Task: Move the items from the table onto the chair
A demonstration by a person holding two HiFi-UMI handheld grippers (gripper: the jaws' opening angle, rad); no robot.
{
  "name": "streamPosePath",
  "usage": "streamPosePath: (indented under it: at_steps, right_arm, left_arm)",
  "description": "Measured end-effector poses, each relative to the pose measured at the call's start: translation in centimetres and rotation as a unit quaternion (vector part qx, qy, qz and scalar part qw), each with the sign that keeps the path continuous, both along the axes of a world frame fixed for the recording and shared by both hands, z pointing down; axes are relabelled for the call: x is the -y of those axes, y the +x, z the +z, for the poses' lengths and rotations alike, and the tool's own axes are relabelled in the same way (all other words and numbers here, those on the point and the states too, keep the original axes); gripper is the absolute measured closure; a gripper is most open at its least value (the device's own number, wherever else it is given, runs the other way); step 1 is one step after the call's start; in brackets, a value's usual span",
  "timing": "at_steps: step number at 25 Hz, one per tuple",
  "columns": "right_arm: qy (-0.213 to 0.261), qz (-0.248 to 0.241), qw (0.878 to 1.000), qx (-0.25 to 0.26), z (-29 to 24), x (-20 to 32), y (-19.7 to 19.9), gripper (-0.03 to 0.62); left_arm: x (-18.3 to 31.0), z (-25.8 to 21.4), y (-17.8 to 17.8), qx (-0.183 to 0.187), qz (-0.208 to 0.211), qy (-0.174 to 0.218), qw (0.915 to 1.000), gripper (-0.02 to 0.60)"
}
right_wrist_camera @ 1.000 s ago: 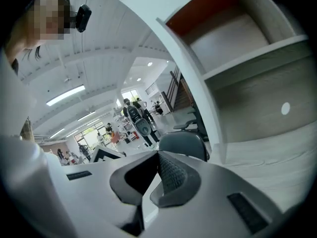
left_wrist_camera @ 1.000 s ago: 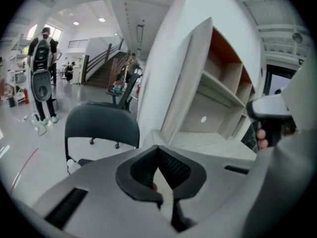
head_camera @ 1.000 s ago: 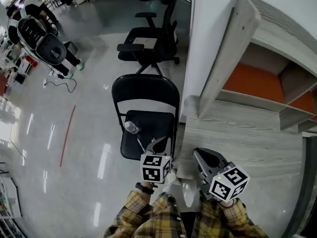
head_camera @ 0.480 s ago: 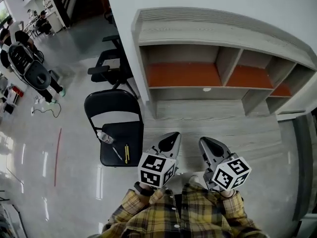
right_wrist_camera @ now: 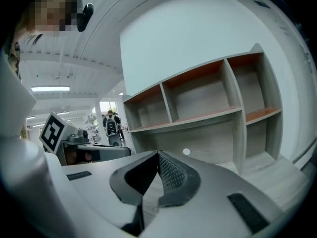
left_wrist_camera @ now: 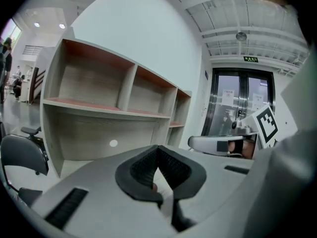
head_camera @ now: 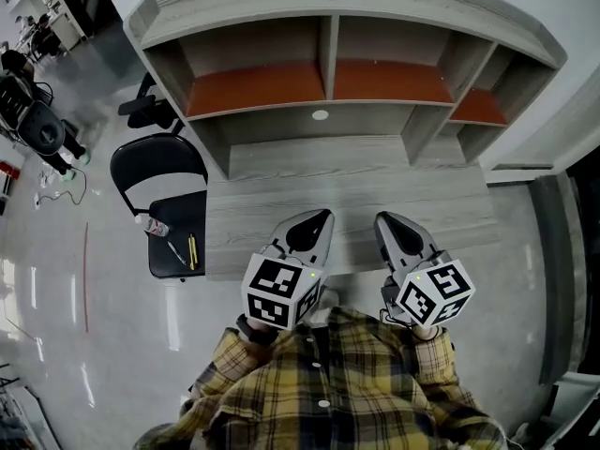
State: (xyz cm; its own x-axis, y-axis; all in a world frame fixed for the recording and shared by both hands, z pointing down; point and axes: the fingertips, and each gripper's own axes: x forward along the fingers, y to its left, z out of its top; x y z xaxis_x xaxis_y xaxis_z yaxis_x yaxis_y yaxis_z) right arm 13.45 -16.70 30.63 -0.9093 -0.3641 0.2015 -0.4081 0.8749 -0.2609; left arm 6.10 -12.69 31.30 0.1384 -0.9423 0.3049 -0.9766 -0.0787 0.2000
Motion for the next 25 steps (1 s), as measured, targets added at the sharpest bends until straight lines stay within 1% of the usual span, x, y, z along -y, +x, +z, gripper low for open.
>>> streamPosePath:
  at_steps: [3, 6, 12, 19, 23, 25]
  right_arm:
    - [0.004, 0.001, 1.000, -0.007, 0.3, 0.3, 1.6, 0.577]
    - [-0.002, 0.001, 1.000, -0.007, 0.3, 0.2, 2.0, 0.577]
    - [-0.007, 0.005, 1.000, -0.009, 0.5, 0.2, 1.1, 0.577]
    - [-0.001, 0.009, 1.000, -0.012, 0.4, 1.0, 0.7, 0.577]
    - [-0.002, 0.008, 1.000, -0.013, 0.6, 0.6, 0.4, 0.577]
    - [-0.003, 0.008, 1.000, -0.013, 0.7, 0.6, 0.3, 0.577]
  left_arm:
    - [0.3, 0.5, 1.8, -0.001, 0.005, -0.009, 0.9999, 0.577]
    - [0.5, 0.7, 2.3, -0.004, 0.010, -0.020, 0.9998, 0.577]
    - [1.5, 0.6, 1.4, 0.003, 0.022, -0.027, 0.9994, 0.577]
    - [3.7, 0.2, 0.1, 0.005, 0.027, -0.013, 0.9995, 0.577]
    - [3.9, -0.5, -0.6, 0.024, 0.027, -0.004, 0.9993, 0.577]
    - [4.0, -0.5, -0.4, 0.021, 0.033, -0.006, 0.9992, 0.577]
